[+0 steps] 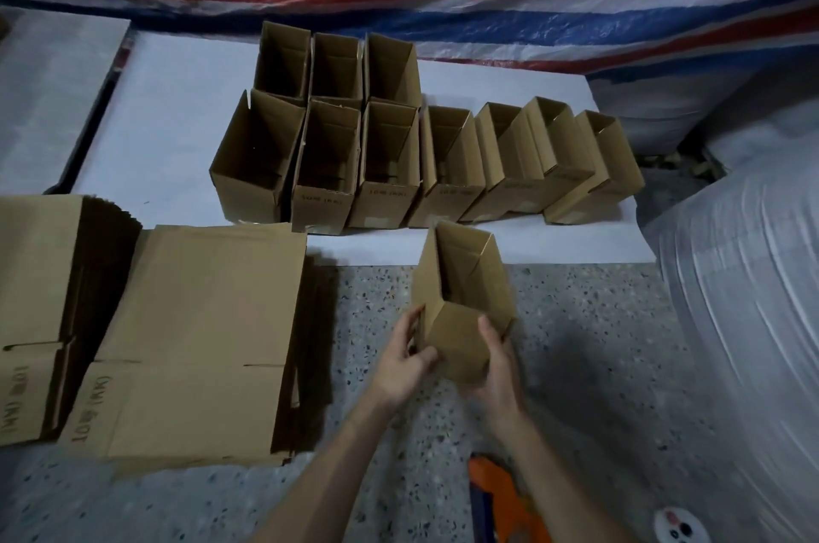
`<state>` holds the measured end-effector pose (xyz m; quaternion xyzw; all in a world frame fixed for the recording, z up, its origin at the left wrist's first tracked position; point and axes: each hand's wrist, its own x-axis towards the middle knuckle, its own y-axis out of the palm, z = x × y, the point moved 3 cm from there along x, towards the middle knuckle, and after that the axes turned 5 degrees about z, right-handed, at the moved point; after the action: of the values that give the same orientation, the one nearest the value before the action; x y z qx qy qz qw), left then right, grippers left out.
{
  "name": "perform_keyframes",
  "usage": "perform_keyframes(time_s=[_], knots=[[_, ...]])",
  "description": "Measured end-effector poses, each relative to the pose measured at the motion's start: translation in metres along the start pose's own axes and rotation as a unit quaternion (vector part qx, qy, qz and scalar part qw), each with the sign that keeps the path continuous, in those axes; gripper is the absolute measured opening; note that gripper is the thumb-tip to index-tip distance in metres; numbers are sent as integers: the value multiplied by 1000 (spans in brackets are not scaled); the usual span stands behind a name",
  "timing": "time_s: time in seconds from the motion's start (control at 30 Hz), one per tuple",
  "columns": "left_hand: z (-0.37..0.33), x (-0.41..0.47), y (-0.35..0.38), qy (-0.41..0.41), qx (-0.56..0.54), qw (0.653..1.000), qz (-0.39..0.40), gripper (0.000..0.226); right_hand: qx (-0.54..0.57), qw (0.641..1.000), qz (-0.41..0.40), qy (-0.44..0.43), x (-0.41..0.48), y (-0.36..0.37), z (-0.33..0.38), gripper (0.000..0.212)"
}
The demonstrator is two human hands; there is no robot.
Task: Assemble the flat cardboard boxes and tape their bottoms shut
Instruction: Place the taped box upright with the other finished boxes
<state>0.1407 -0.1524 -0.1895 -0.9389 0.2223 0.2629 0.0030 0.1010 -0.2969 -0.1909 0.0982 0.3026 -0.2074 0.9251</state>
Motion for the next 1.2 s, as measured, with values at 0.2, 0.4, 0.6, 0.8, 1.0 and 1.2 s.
perform_keyframes(time_s=[0.2, 0.4, 0.6, 0.8, 1.0, 1.2], knots=[[-23, 55, 2, -35, 54, 997, -52, 66, 84, 995, -29, 40, 50, 6, 22, 64], [-17, 75, -1, -74, 39, 995, -46, 60, 19, 1000, -21, -4, 78, 10, 18, 29], [-28, 101, -7, -73, 13, 997, -33, 67, 39, 999, -29, -20, 104, 18, 28, 22], [-29, 92, -16, -47, 10, 991, -127, 28, 60, 997, -32, -30, 129, 29, 53, 27], [-23, 45, -30, 0, 4, 989, -148, 22, 70, 996, -53, -27, 156, 53, 75, 23], [-18, 8, -47, 26, -3, 982, -185, 22, 76, 995, -45, -43, 177, 69, 96, 25]])
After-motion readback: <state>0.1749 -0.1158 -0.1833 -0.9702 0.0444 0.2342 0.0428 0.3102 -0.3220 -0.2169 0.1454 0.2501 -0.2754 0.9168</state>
